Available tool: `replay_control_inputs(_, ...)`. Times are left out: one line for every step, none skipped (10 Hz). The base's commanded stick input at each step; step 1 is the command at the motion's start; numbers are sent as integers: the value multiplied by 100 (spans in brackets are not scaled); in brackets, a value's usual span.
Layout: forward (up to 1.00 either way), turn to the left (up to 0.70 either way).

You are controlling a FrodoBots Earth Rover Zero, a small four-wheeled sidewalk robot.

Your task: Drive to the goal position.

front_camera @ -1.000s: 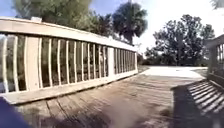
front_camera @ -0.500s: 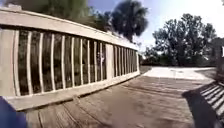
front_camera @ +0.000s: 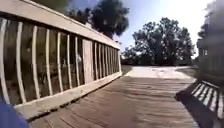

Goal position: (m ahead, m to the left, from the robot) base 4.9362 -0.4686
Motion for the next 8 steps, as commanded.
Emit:
replay_control_inputs(70, -35)
replay_control_inputs(70, -35)
replay_control_inputs(70, -27)
replay_control_inputs(70, 0)
replay_control_inputs(70, 0)
replay_control_inputs(70, 0)
replay_control_inputs(70, 0)
replay_control_inputs(70, 0)
